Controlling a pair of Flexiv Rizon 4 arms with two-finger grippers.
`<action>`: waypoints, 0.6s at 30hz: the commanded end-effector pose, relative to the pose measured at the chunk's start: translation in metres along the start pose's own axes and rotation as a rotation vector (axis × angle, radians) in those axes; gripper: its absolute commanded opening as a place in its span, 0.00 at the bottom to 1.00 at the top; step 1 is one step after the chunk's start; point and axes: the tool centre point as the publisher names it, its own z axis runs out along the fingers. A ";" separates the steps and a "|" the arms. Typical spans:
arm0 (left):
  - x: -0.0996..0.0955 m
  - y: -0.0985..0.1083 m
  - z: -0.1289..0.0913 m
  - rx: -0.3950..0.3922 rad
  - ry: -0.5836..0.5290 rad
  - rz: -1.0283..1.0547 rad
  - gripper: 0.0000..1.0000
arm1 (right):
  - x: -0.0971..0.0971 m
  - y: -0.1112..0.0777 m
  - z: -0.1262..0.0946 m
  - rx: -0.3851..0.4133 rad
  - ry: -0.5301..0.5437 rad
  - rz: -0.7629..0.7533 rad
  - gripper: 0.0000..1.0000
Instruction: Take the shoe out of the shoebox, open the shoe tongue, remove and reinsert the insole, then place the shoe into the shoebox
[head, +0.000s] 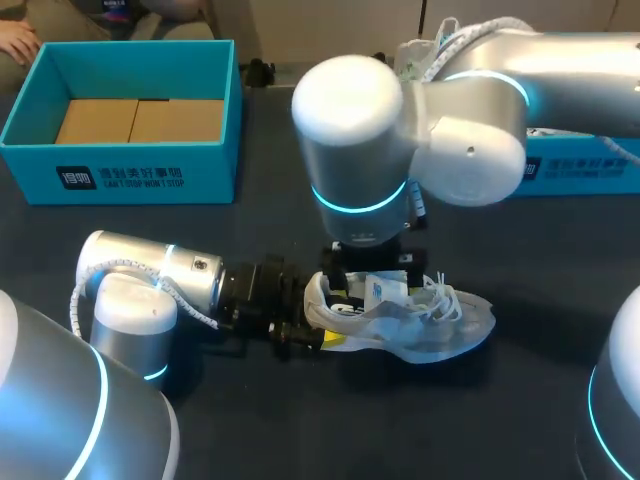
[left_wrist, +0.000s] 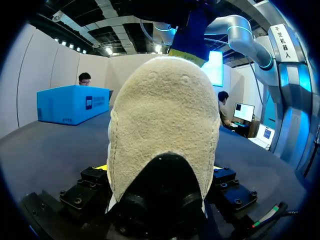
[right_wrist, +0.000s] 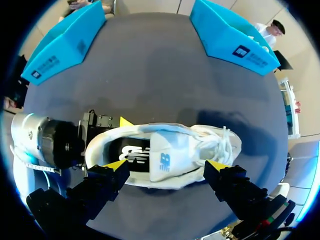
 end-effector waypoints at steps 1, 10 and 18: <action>0.000 0.000 0.000 0.001 -0.001 0.000 0.00 | 0.030 -0.004 0.011 -0.011 -0.251 0.149 1.00; 0.000 0.000 0.000 0.001 -0.001 0.000 0.00 | 0.016 -0.002 0.021 -0.029 -0.227 0.146 1.00; 0.000 0.000 0.000 0.001 -0.001 0.000 0.00 | -0.001 -0.004 0.026 -0.036 -0.203 0.173 1.00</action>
